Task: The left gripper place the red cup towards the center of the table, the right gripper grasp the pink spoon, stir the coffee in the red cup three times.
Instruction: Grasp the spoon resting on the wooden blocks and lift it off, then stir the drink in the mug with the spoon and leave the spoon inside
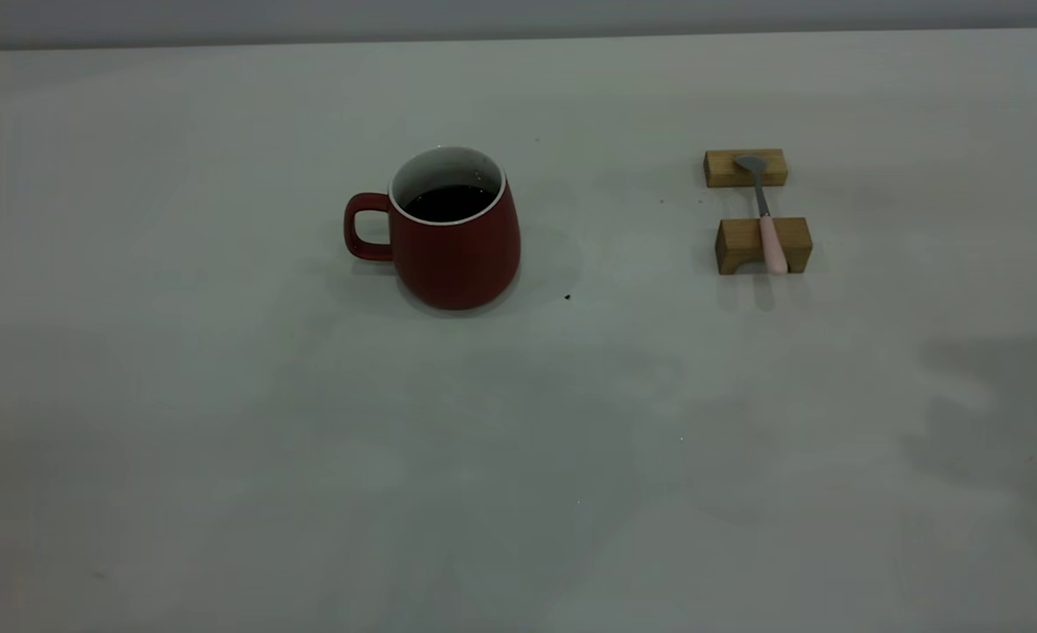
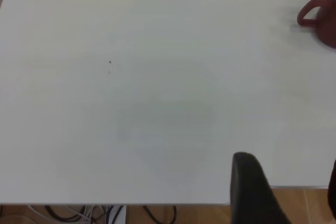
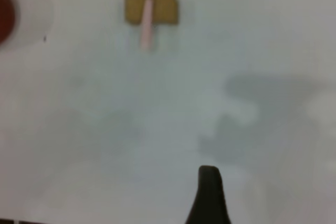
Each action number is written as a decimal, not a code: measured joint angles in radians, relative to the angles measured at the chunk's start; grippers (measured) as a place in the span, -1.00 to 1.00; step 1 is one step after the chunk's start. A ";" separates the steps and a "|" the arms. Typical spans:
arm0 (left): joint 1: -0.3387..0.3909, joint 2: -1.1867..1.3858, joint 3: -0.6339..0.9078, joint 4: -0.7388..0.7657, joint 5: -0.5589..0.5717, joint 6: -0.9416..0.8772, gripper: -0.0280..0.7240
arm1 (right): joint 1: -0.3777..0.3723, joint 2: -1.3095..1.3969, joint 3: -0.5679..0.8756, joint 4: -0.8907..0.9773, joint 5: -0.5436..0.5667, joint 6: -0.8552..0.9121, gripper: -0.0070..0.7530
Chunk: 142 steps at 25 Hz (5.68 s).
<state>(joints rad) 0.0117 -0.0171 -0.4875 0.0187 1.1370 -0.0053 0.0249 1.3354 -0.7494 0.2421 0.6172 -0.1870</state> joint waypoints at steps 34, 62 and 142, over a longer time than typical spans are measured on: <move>0.001 0.000 0.000 0.000 0.000 0.005 0.21 | 0.245 1.009 -0.670 -0.089 -0.033 0.043 0.75; 0.001 0.000 0.000 0.000 0.000 0.005 0.21 | 0.245 1.018 -0.687 -0.252 -0.004 0.146 -0.60; 0.002 0.000 0.000 0.000 0.000 0.005 0.21 | 0.366 1.203 -0.987 1.175 0.243 1.202 -0.60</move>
<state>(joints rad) 0.0136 -0.0174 -0.4875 0.0183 1.1370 0.0000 0.3905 2.5389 -1.7361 1.4168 0.8601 1.0150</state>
